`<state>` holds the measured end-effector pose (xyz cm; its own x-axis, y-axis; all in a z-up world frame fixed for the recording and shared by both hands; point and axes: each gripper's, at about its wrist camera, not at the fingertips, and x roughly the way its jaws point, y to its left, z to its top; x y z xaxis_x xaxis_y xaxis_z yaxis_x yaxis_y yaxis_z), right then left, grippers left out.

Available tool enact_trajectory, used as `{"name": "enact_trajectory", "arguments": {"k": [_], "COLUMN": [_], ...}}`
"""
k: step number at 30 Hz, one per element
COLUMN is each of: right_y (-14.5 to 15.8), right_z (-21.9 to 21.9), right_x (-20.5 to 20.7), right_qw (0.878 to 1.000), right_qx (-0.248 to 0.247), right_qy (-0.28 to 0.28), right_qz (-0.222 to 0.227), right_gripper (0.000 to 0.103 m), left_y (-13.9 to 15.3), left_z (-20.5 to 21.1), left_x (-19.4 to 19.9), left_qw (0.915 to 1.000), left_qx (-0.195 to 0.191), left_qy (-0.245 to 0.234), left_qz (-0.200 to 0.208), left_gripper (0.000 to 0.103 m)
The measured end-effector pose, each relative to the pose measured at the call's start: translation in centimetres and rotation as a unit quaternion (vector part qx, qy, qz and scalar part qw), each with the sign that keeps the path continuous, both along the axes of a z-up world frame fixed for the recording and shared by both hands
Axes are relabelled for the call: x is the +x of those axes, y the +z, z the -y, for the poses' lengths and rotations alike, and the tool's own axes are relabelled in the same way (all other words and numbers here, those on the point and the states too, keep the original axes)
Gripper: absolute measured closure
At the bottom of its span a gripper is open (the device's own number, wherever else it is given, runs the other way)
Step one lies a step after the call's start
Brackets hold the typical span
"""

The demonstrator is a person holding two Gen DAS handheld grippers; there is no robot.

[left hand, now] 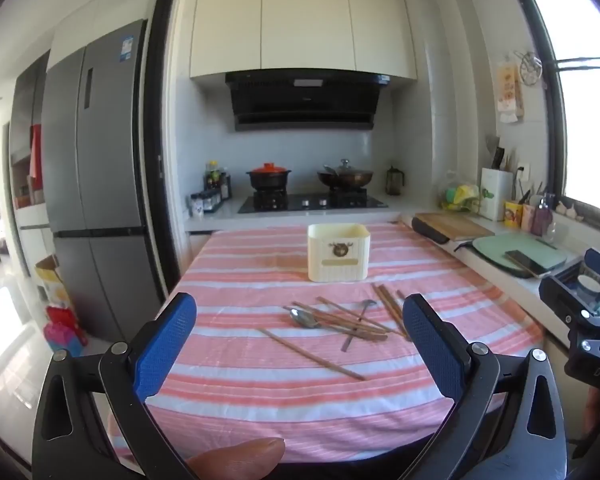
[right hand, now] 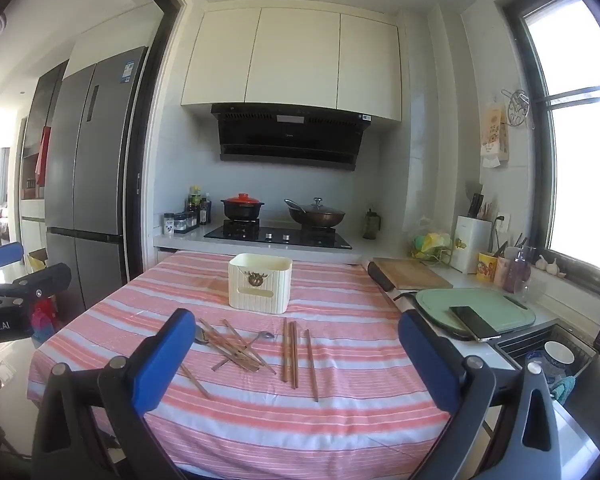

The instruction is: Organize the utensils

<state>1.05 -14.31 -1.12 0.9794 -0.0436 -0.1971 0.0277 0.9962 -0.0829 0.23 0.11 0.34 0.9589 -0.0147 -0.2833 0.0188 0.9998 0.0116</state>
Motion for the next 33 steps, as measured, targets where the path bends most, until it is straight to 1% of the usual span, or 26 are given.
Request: {"name": "enact_trajectory", "arguments": {"k": [33], "right_y": [-0.04], "right_z": [-0.45], "right_x": [0.18], "right_qw": [1.000], "right_qx": [-0.001], "right_qy": [0.007], "right_qz": [-0.001], "right_gripper": [0.000], "left_y": [-0.40], "left_z": [0.13], "left_x": [0.45], "left_qw": [0.9999], "left_qx": [-0.009], "left_qy": [-0.004], "left_qz": [-0.012], "left_gripper": [0.000]}}
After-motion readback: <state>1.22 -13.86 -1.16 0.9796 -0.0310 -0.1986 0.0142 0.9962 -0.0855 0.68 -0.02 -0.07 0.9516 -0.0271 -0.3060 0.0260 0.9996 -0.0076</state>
